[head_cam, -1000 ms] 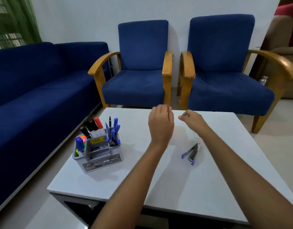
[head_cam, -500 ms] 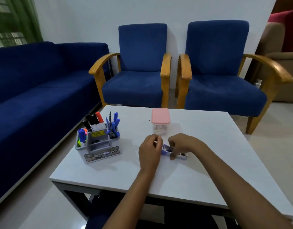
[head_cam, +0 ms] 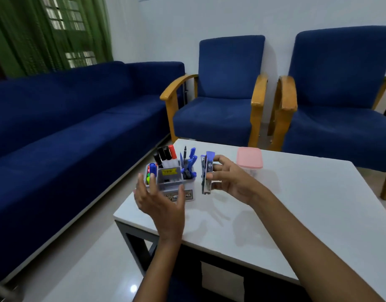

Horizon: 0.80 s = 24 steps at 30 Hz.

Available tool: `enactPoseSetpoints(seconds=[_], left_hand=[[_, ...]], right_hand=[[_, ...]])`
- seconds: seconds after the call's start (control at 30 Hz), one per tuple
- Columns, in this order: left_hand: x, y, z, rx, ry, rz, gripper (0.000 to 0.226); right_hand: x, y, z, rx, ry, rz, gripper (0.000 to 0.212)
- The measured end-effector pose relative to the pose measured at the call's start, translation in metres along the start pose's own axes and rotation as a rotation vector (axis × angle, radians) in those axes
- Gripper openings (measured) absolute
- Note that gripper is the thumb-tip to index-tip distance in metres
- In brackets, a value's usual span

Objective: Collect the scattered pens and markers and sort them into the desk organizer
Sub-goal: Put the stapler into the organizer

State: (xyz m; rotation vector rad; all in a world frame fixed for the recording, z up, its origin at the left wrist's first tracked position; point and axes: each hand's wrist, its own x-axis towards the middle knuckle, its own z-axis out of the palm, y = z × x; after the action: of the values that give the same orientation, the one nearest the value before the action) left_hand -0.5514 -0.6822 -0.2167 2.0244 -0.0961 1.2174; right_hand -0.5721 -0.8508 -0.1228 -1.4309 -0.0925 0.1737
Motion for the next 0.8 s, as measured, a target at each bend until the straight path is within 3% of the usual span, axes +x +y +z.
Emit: enactPoseSetpoints(seconds=[0.07, 0.13, 0.23, 0.3, 0.43, 0.6, 0.7, 0.8], left_hand=[[0.006, -0.012, -0.003, -0.013, -0.051, -0.13, 0.09], [0.014, -0.021, -0.007, -0.17, -0.177, -0.343, 0.109], [0.031, -0.04, -0.008, -0.502, -0.484, -0.588, 0.114], [0.041, -0.051, -0.005, -0.529, -0.633, -0.57, 0.114], [0.049, -0.055, 0.011, -0.533, -0.681, -0.598, 0.099], [0.056, -0.05, 0.039, -0.56, -0.736, -0.608, 0.097], [0.065, -0.052, 0.058, -0.562, -0.811, -0.583, 0.095], [0.069, -0.055, 0.077, -0.585, -0.866, -0.581, 0.098]], right_hand=[[0.004, -0.004, 0.009, 0.005, -0.052, -0.058, 0.046], [0.007, -0.009, 0.02, -0.052, -0.082, -0.107, 0.053], [0.015, -0.021, 0.036, -0.234, 0.04, -0.195, 0.039], [0.021, -0.031, 0.046, -0.344, 0.161, -0.277, 0.032], [0.048, -0.052, 0.06, -0.66, 0.281, -0.451, 0.028], [0.106, -0.063, 0.045, -1.225, 0.244, -0.341, 0.015], [0.13, -0.06, 0.031, -1.398, 0.246, -0.267, 0.021], [0.143, -0.05, 0.017, -1.517, 0.245, -0.2, 0.012]])
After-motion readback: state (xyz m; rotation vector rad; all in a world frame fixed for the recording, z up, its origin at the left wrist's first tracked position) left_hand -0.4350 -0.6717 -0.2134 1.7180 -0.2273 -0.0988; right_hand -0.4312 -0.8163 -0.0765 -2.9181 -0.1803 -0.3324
